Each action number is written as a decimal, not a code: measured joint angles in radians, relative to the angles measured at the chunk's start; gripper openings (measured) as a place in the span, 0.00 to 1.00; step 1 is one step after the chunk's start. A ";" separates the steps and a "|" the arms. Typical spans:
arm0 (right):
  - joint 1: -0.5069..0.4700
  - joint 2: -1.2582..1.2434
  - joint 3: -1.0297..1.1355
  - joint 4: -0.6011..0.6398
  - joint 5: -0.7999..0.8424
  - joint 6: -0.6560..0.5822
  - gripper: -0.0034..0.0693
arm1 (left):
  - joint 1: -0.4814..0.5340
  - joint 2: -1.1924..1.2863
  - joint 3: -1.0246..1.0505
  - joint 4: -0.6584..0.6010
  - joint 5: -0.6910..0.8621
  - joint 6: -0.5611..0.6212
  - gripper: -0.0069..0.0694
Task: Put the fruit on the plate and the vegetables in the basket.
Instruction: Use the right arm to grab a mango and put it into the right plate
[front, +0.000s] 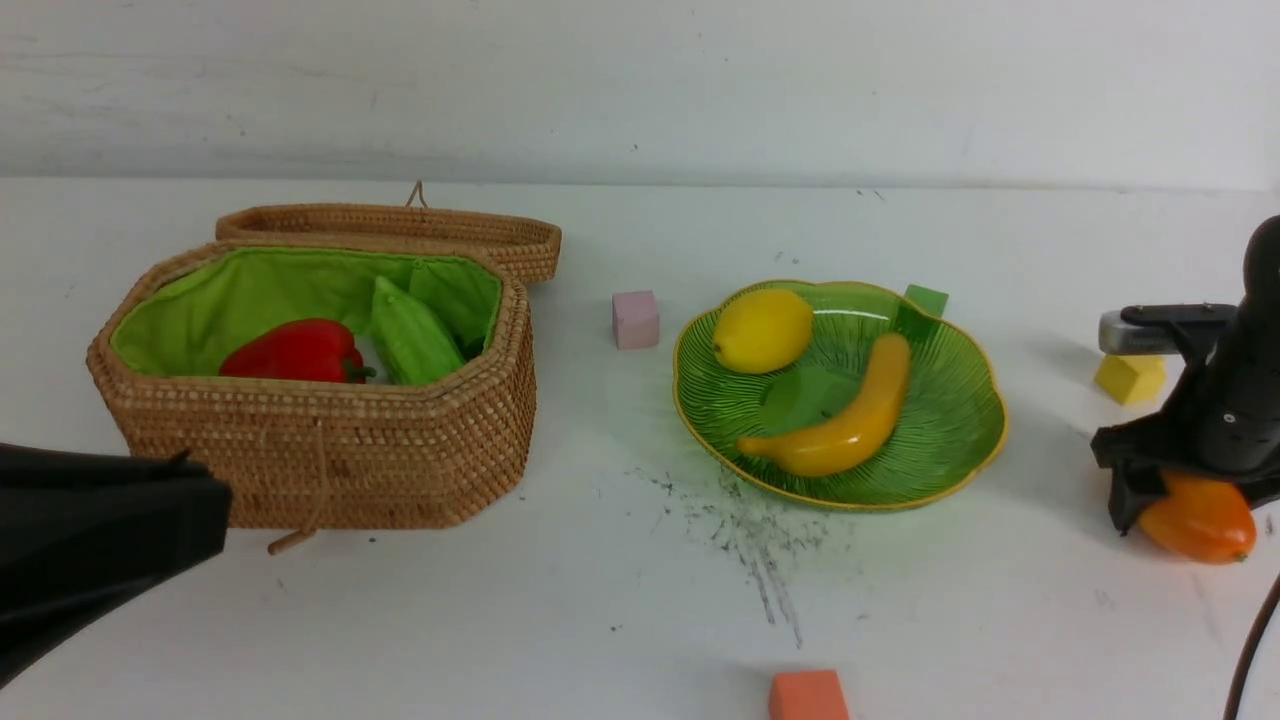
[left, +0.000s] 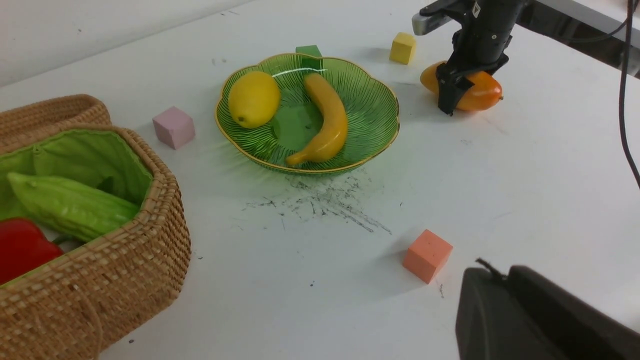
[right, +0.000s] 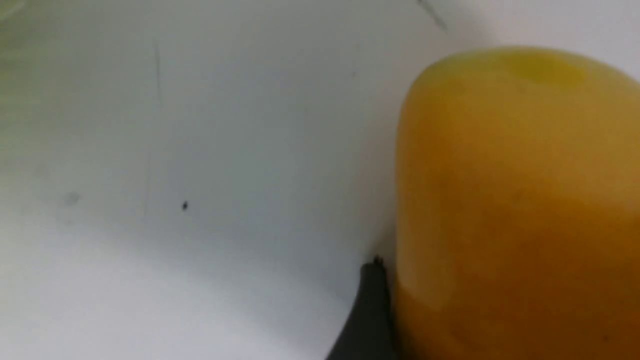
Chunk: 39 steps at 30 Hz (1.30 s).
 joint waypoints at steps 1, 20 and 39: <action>0.000 -0.006 -0.003 0.009 0.014 0.003 0.85 | 0.000 0.000 0.000 0.000 0.000 0.000 0.14; 0.265 0.004 -0.238 0.314 -0.201 -0.146 0.85 | 0.000 0.000 0.000 0.000 -0.001 0.001 0.16; 0.267 -0.018 -0.237 0.274 -0.138 -0.147 0.97 | 0.000 0.000 0.000 0.003 -0.002 0.001 0.17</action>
